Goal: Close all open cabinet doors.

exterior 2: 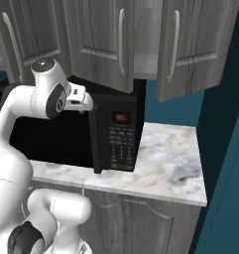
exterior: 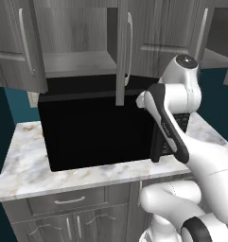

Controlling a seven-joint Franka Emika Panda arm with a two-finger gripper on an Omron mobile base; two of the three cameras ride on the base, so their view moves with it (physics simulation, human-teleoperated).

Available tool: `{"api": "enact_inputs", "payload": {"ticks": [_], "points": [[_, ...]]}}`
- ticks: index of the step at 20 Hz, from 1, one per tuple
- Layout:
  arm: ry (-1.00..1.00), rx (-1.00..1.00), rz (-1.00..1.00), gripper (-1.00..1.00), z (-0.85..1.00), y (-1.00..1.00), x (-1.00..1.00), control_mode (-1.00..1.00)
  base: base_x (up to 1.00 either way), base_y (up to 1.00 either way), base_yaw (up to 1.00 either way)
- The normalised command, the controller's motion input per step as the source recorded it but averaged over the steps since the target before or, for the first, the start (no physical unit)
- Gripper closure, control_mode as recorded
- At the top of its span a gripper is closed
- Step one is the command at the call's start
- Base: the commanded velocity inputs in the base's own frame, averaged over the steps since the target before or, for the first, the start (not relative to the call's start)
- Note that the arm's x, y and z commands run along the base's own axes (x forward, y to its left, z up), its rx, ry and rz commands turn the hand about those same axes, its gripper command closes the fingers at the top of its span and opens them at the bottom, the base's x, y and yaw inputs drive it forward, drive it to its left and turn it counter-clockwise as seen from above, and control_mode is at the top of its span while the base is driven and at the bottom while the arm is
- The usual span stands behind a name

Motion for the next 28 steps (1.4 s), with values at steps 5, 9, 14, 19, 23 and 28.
{"api": "enact_inputs", "payload": {"ticks": [5, 9, 14, 19, 23, 28], "points": [[-0.24, 0.00, 0.00, -1.00, 0.34, -0.08, -0.05, -1.00, 0.00, 0.00, 0.00], [-0.23, 0.00, 0.00, -1.00, 0.42, -0.03, 0.00, -1.00, 0.00, 0.00, 0.00], [-0.23, 0.00, 0.00, -1.00, 0.44, -0.03, 0.00, -1.00, 0.00, 0.00, 0.00], [-0.22, 0.00, 0.00, -1.00, 0.48, -0.09, -0.01, -1.00, 0.00, 0.00, 0.00], [-0.17, 0.00, -0.02, -1.00, 0.43, -0.07, -0.02, -1.00, 0.00, 0.00, 0.00], [-0.10, 0.00, -0.04, -1.00, 0.41, -0.09, 0.00, -1.00, 0.00, 0.00, 0.00]]}}
